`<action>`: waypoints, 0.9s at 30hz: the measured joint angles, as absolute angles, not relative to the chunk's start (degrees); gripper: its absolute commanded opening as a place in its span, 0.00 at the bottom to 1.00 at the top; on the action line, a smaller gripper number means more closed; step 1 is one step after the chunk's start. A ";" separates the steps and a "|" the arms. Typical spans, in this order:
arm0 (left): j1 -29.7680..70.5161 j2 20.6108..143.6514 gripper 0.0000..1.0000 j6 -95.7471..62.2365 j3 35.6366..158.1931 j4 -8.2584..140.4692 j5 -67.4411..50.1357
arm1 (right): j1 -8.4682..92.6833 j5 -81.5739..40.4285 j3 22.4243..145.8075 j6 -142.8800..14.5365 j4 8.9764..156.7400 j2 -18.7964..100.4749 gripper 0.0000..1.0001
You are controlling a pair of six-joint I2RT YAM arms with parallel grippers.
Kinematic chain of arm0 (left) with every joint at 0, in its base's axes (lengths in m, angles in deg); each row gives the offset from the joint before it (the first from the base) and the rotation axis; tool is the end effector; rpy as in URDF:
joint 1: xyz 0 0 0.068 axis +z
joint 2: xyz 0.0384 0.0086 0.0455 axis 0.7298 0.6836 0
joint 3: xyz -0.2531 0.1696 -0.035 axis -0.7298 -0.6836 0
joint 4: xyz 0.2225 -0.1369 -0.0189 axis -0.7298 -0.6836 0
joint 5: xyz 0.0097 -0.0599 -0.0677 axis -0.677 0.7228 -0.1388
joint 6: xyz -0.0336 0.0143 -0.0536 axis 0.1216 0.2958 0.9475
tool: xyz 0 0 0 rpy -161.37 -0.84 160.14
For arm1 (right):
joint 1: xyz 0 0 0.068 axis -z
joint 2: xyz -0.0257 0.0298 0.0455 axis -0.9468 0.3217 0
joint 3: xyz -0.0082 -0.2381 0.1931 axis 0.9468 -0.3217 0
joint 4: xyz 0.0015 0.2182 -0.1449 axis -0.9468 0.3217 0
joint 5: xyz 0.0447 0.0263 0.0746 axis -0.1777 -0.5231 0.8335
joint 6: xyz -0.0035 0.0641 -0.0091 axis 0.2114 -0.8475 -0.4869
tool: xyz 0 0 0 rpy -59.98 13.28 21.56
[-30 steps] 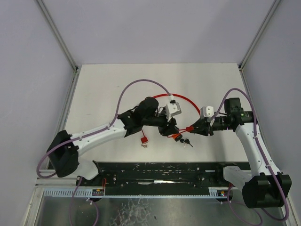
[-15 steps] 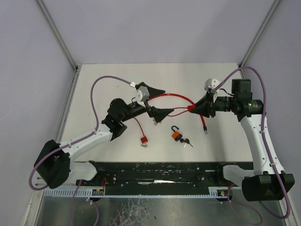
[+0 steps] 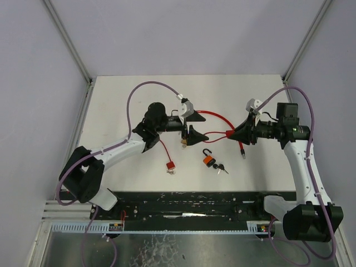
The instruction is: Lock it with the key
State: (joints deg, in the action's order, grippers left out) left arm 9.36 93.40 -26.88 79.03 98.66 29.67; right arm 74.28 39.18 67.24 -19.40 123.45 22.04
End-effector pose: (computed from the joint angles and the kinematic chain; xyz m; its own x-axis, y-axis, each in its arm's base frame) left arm 0.2559 -0.2428 0.3353 0.0061 -0.0267 -0.9996 0.9947 0.1026 0.0033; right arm 0.1983 0.0363 0.3572 -0.1636 -0.2280 -0.9598 -0.9325 0.3532 0.0750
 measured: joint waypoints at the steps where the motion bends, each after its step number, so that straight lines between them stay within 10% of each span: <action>1: 9.36 93.81 0.84 -27.56 79.38 97.02 29.85 | 74.28 39.18 67.22 -19.36 123.34 22.08 0.00; 27: 1.58 104.70 0.46 -44.08 93.65 67.86 26.64 | 69.28 38.96 64.80 -16.54 122.01 25.27 0.00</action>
State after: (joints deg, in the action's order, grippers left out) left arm 1.58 104.70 -44.08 93.65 67.86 26.64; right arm 69.28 38.96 64.80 -16.54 122.01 25.27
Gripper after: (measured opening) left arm 0.485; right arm 0.304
